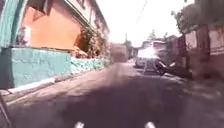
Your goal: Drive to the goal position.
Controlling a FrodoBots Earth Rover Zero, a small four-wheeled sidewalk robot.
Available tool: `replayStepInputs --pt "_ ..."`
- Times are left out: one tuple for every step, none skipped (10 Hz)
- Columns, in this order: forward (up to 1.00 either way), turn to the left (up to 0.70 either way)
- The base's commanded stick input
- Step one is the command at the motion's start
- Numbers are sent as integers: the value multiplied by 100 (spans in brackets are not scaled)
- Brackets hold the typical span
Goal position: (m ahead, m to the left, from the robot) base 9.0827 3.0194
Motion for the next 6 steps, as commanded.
replayStepInputs --pt "100 0" --pt "100 0" --pt "100 0" --pt "100 0" --pt "100 0" --pt "100 0"
